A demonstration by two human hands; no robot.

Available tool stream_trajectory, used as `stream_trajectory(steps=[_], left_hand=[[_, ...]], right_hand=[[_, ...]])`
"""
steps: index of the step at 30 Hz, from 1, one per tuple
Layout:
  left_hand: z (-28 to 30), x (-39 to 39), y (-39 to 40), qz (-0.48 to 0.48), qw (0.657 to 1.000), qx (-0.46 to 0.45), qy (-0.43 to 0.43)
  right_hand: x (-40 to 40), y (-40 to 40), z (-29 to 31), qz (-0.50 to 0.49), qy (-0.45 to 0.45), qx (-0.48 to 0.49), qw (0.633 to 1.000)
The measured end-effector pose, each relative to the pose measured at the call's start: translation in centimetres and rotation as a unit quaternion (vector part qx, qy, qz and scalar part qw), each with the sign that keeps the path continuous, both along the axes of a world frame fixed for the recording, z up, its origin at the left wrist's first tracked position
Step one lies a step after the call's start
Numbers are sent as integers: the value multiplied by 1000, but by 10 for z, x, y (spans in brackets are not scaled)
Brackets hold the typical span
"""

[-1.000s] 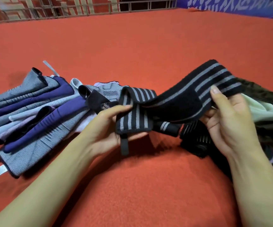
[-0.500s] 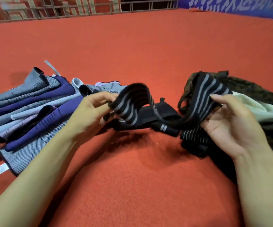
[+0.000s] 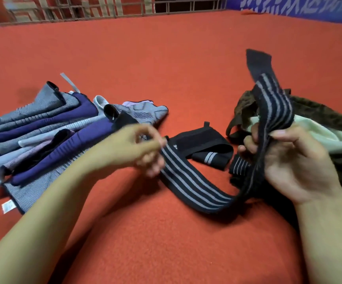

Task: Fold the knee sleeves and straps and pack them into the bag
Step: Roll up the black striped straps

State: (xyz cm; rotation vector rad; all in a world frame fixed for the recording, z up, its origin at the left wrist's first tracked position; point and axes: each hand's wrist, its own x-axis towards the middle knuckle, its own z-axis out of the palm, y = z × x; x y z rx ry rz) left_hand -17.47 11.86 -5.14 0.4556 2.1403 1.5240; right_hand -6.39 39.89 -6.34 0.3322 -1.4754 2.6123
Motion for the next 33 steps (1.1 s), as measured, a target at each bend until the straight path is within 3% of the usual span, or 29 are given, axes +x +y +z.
stream_trajectory(steps=[1,2,3,4,6,8,13,21,24,28,30,33], left_hand=[[-1,3,0,-76,987,-137,-34],[-4,6,0,-143,952,-262,-65],[-7,8,1,-181,917,-344,-90],[-12,8,3,-181,905,-371,-104],[-20,6,10,-98,939,-310,-112],[-24,3,14,-25,965,-248,-86],[-26,0,11,-29,959,-280,-24],[-25,-2,4,-20,950,-310,31],[-22,-7,-1,8,964,-264,-2],[-28,-5,5,26,977,-210,23],[-31,-5,6,2,977,-194,94],[-24,-6,2,-29,930,-177,322]], right_hand=[[-1,0,-1,-1,1,4,1000],[-1,-1,0,-5,-5,4,1000],[0,-1,0,-9,-8,5,1000],[0,1,0,-5,-10,3,1000],[3,2,3,57,6,-39,998],[7,3,7,167,8,-160,973],[6,7,6,230,-2,-253,940],[6,2,7,148,-7,-210,966],[8,2,3,69,40,-130,988],[8,0,7,36,31,-106,993],[6,-1,10,2,9,-81,997],[5,-3,13,-36,-21,-47,998]])
